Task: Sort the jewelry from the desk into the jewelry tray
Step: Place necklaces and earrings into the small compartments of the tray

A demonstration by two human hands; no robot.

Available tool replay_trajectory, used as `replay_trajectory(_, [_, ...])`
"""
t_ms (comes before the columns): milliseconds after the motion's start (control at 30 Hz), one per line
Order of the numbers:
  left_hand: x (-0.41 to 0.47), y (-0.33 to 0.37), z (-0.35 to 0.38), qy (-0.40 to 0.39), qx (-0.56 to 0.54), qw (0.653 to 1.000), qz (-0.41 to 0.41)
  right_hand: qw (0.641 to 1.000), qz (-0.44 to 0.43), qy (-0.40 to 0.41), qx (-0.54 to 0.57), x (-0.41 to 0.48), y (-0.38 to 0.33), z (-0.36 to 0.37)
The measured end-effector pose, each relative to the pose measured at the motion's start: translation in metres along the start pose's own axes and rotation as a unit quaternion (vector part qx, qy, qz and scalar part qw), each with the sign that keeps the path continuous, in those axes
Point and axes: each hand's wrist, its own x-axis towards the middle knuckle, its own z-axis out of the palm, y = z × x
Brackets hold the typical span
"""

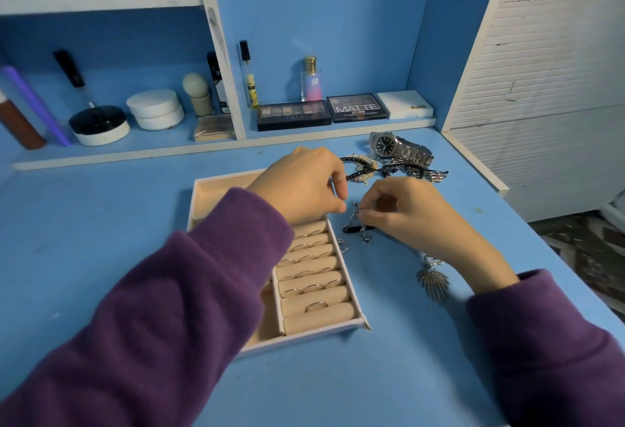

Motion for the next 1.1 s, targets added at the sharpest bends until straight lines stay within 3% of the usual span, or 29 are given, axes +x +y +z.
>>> replay_trajectory(133, [-0.002, 0.002, 0.004, -0.021, 0.022, 0.999, 0.017, 0.988, 0.028, 0.064, 0.137, 0.0, -0.004, -0.006])
replay_trajectory(333, [-0.002, 0.007, 0.014, -0.09, 0.135, 0.985, 0.062, 0.938, 0.04, 0.156, 0.306, 0.0, -0.008, -0.01])
replay_trajectory(600, [0.007, 0.024, 0.017, -0.162, 0.174, 0.971, 0.018, 0.933, 0.034, 0.152, 0.324, 0.001, -0.009, -0.007])
replay_trajectory(1100, [0.007, 0.022, 0.02, -0.145, 0.123, 0.982, 0.016, 0.913, -0.004, 0.16, 0.376, -0.001, -0.011, -0.013])
